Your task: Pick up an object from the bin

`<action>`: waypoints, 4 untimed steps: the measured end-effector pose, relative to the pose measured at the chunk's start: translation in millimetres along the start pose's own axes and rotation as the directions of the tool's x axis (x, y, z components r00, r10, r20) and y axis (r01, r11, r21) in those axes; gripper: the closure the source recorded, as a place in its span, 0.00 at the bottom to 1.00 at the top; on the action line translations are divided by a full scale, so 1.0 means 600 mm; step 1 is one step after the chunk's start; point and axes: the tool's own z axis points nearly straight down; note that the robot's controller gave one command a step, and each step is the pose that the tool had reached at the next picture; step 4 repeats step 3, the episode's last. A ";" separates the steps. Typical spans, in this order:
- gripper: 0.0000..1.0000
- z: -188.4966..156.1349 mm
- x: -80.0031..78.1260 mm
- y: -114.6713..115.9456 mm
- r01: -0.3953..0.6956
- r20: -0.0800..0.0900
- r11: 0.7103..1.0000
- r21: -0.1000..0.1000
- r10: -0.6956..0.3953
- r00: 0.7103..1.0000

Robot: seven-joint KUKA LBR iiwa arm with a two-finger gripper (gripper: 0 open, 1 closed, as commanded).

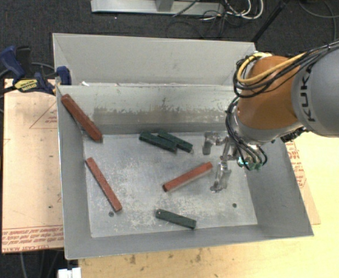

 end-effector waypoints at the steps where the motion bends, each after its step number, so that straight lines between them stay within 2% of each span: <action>1: 0.00 0.138 -0.050 0.018 0.069 0.006 0.998 0.000 -0.069 0.998; 2: 1.00 0.130 -0.051 0.018 0.070 0.008 0.998 0.001 -0.070 0.998; 3: 1.00 -0.097 -0.038 0.049 0.264 0.017 0.964 0.005 -0.264 0.964; 4: 1.00 -0.097 -0.038 0.049 0.264 0.017 0.964 0.005 -0.264 0.964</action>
Offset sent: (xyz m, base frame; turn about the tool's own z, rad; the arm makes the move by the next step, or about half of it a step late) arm 0.0293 0.0099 -0.0792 -0.0707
